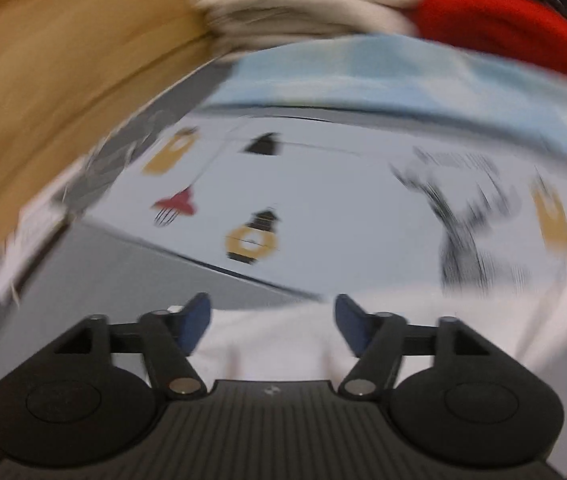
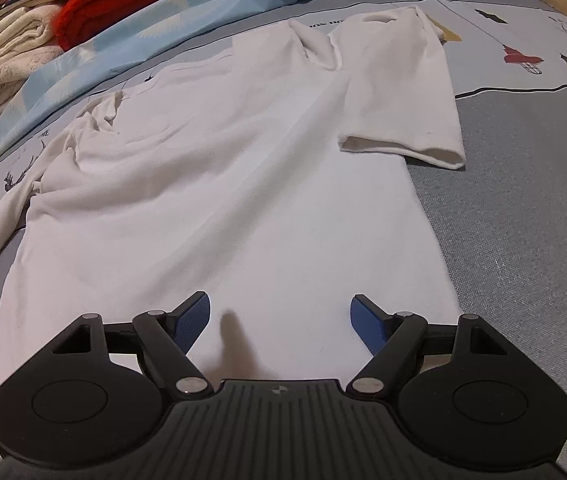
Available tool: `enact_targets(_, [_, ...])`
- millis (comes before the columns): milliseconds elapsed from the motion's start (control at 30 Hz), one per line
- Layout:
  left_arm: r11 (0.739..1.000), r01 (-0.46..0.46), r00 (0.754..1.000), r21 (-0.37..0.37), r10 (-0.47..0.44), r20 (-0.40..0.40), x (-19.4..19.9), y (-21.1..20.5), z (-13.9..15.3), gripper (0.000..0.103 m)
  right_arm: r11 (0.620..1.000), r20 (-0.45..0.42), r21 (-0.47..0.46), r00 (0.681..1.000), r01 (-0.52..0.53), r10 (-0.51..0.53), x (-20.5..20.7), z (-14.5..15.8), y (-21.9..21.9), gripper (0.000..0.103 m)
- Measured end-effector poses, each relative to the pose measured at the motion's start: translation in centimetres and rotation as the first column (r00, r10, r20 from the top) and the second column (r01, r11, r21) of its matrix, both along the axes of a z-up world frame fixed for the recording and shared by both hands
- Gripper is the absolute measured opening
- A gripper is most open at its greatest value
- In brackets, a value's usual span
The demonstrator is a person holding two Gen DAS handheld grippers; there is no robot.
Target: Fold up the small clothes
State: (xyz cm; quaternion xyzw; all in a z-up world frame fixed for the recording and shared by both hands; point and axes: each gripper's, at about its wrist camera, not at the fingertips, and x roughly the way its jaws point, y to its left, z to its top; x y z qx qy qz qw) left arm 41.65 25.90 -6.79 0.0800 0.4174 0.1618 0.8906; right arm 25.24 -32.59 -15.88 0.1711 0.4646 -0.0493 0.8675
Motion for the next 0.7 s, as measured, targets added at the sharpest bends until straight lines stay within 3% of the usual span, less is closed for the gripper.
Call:
enact_targets(67, [0.979, 0.173, 0.985, 0.107, -0.17, -0.038, -2.4, -2.0, -1.4, 0.078, 1.0, -0.001, -0.003, 1.0, -0.006, 0.006, -0.1, 0.0, 0.1, 0.079])
enact_targets(133, [0.912, 0.368, 0.928, 0.179, -0.35, -0.127, -4.5, -4.0, -4.2, 0.078, 1.0, -0.002, -0.008, 1.0, -0.012, 0.012, -0.1, -0.1, 0.2, 0.079])
enact_targets(200, [0.849, 0.486, 0.872, 0.207, -0.455, -0.182, -5.6, -5.1, -6.2, 0.078, 1.0, -0.004, -0.015, 1.0, -0.012, 0.012, -0.1, -0.1, 0.3, 0.079])
enact_targets(267, [0.819, 0.532, 0.844, 0.212, -0.494, -0.208, -5.2, -5.9, -8.3, 0.077, 1.0, -0.007, -0.026, 1.0, -0.014, 0.014, 0.1, -0.2, 0.6, 0.081])
enact_targets(433, [0.854, 0.503, 0.86, 0.13, -0.481, -0.171, -2.0, -5.7, -10.6, 0.075, 0.997, -0.009, -0.072, 1.0, -0.023, 0.023, 0.5, -0.5, 1.4, 0.082])
enact_targets(500, [0.857, 0.514, 0.847, 0.018, -0.504, -0.17, -1.0, -5.1, -10.2, 0.048, 0.996, -0.01, -0.086, 1.0, -0.025, 0.025, 0.7, -0.6, 1.6, 0.083])
enact_targets(533, [0.853, 0.517, 0.837, -0.065, -0.52, -0.171, -0.6, -4.8, -10.0, 0.006, 0.995, -0.01, -0.092, 1.0, -0.028, 0.027, 0.8, -0.6, 1.6, 0.083])
enact_targets(567, [0.86, 0.501, 0.841, -0.094, -0.51, -0.18, -0.2, -4.7, -9.6, 0.0, 0.995, -0.01, -0.096, 1.0, -0.03, 0.029, 0.9, -0.6, 1.7, 0.083])
enact_targets(633, [0.85, 0.523, 0.832, -0.061, -0.525, -0.177, -0.1, -5.0, -8.3, 0.0, 0.994, -0.011, -0.103, 0.999, -0.033, 0.032, 1.0, -0.6, 1.8, 0.083])
enact_targets(700, [0.838, 0.539, 0.831, -0.083, -0.545, -0.113, 0.2, -4.2, -5.3, 0.0, 0.994, -0.013, -0.106, 0.999, -0.032, 0.03, 1.2, -0.6, 1.8, 0.083])
